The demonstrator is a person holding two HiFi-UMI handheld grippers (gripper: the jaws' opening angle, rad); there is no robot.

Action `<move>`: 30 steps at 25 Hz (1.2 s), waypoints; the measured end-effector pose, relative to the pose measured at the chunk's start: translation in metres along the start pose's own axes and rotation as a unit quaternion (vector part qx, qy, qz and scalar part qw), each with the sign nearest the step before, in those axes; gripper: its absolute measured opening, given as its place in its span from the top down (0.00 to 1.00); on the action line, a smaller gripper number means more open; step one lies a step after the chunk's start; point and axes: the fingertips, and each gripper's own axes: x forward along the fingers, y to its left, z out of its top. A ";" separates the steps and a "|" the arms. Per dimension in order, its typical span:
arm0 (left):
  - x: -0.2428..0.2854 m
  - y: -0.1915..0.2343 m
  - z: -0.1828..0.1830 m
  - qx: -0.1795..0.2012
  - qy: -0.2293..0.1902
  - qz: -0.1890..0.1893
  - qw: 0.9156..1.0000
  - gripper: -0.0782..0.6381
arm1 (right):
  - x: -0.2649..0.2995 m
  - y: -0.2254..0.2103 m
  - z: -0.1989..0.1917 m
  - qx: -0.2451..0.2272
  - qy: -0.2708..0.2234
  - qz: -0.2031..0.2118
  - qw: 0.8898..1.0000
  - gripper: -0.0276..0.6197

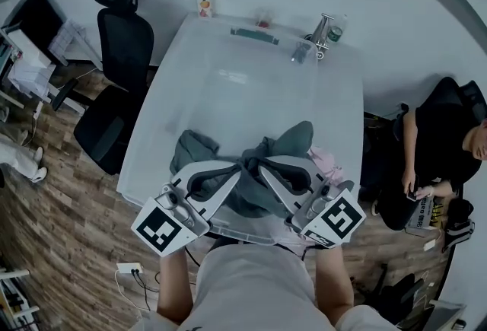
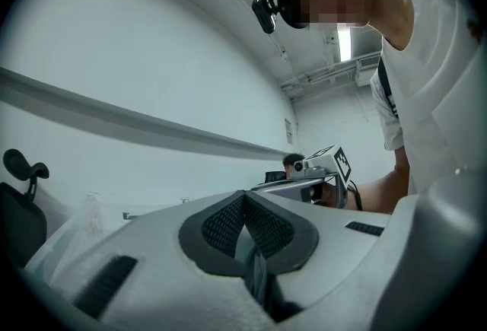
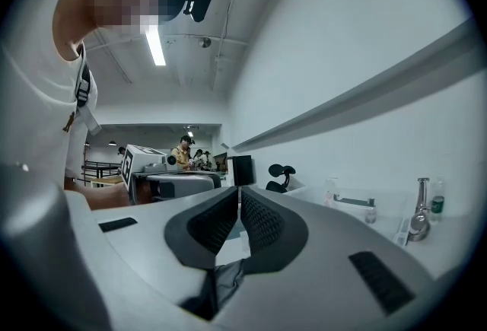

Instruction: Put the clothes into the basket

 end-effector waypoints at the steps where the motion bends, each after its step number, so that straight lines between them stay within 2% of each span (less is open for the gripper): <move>1: 0.005 -0.003 0.000 0.001 0.002 -0.006 1.000 0.88 | -0.005 -0.002 0.001 -0.001 -0.001 -0.005 1.000 0.93; 10: 0.051 -0.034 0.001 -0.002 -0.001 -0.066 0.998 0.88 | -0.060 -0.022 0.002 -0.003 -0.011 -0.071 0.997 0.93; 17: 0.088 -0.068 -0.001 0.004 0.009 -0.123 0.992 0.88 | -0.114 -0.035 0.002 -0.007 -0.014 -0.135 0.991 0.93; 23: 0.119 -0.101 -0.010 0.005 0.028 -0.167 0.986 0.88 | -0.161 -0.050 -0.012 -0.011 0.005 -0.194 0.981 0.93; 30: 0.146 -0.137 -0.028 0.010 0.055 -0.214 0.975 0.88 | -0.215 -0.066 -0.052 -0.009 0.063 -0.278 0.958 0.93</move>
